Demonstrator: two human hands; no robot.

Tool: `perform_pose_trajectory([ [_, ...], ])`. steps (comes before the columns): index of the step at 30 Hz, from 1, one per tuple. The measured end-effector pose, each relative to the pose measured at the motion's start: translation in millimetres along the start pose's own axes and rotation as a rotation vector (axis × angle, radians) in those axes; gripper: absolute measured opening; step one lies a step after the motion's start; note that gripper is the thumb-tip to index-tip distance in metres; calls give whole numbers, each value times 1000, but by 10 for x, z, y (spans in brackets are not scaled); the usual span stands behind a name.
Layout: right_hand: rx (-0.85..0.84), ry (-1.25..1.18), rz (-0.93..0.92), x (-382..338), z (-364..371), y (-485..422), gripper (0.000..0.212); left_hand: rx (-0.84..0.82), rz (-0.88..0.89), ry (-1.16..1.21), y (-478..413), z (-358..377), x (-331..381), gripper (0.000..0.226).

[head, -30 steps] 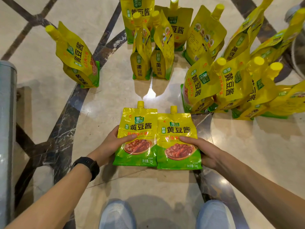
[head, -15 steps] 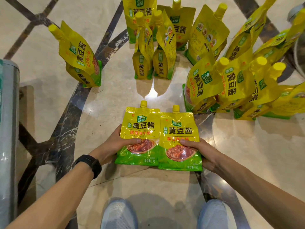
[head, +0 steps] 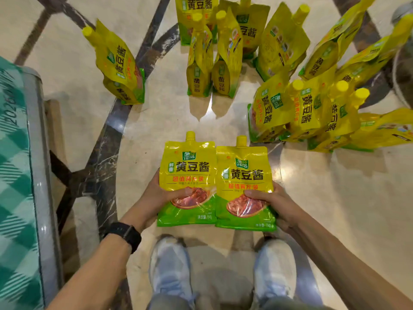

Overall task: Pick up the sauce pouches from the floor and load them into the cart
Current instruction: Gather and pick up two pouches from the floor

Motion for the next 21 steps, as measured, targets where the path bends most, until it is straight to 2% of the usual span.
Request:
perform_pose_trajectory([
  [2, -52, -27, 20, -205, 141, 358, 37, 23, -8, 17, 353, -16, 280, 102],
  [6, -112, -37, 29, -740, 458, 1221, 40, 30, -5, 23, 1138, -49, 1084, 73],
  [7, -108, -45, 28, -890, 541, 1467, 38, 50, -3, 10, 1344, -70, 1310, 76],
  [10, -103, -78, 16, -1380, 792, 2249, 36, 100, -5, -30, 1989, -123, 2031, 110],
  [12, -109, -69, 9, -1719, 980, 2821, 56, 119, 2, -27, 2470, -130, 2580, 119],
  [14, -102, -38, -6, -2067, 1160, 3416, 85, 117, 26, -24, 2953, -114, 3146, 117],
  [15, -100, -27, -25, -2253, 1261, 3736, 91, 113, 32, -41, 3207, -107, 3430, 117],
  [19, -81, -61, -114, -2922, 1658, 5062, 89, 73, 72, -63, 4151, -115, 4425, 124],
  [21, -63, -95, -164, -3128, 1829, 5676, 84, 35, 106, -62, 4530, -118, 4820, 111],
])
Point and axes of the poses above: each hand's wrist, its own y-axis away from the middle knuckle, its own z-axis out of the palm, x = y × z, the point moved 5 cm from there along -y, towards the middle knuckle, and after that the axes turned 10 degrees about -y, right-handed, at the moved point
